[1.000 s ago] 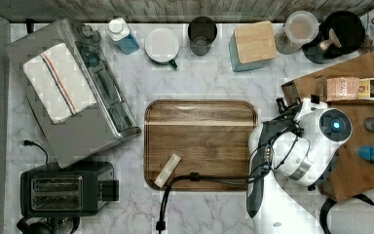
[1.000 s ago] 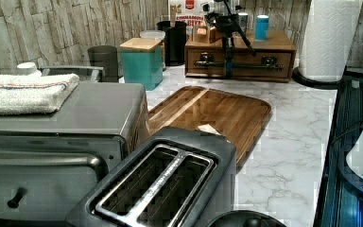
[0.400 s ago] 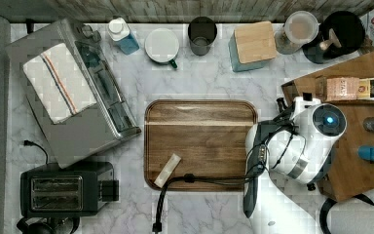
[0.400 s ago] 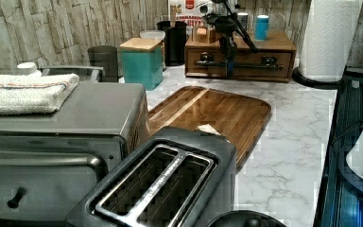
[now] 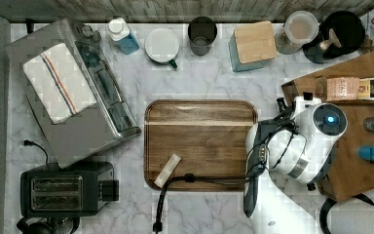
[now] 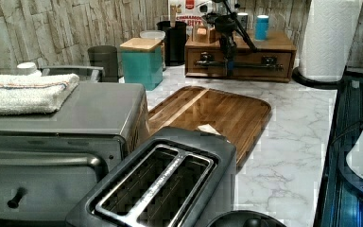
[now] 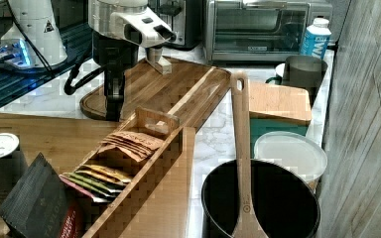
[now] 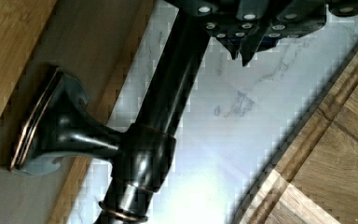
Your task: Close the drawer.
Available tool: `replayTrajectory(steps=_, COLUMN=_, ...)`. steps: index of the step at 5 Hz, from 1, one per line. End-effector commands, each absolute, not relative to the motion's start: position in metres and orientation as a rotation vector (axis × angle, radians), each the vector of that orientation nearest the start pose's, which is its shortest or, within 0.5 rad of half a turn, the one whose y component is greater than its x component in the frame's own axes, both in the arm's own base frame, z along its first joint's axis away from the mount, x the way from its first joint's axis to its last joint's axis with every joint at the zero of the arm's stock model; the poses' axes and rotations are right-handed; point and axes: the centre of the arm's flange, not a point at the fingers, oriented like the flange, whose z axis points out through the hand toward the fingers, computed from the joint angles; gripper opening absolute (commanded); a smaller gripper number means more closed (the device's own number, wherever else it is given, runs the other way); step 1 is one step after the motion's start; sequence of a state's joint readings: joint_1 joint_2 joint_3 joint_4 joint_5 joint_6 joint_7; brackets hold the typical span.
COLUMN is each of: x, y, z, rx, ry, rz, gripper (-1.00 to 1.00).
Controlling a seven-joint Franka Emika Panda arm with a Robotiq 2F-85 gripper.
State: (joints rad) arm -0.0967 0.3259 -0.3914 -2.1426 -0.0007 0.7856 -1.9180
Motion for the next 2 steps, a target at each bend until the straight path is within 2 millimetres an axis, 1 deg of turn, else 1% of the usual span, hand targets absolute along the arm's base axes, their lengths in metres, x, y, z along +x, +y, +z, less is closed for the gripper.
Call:
replayTrajectory(steps=1, x=0.5216, y=-0.3759, z=0.4186, rx=-3.332, ry=-0.971, rz=-0.128, gripper=-1.00)
replayTrajectory(steps=2, x=0.5216, y=-0.3759, z=0.4187, rx=-3.332, ry=-0.971, rz=-0.128, gripper=-1.00)
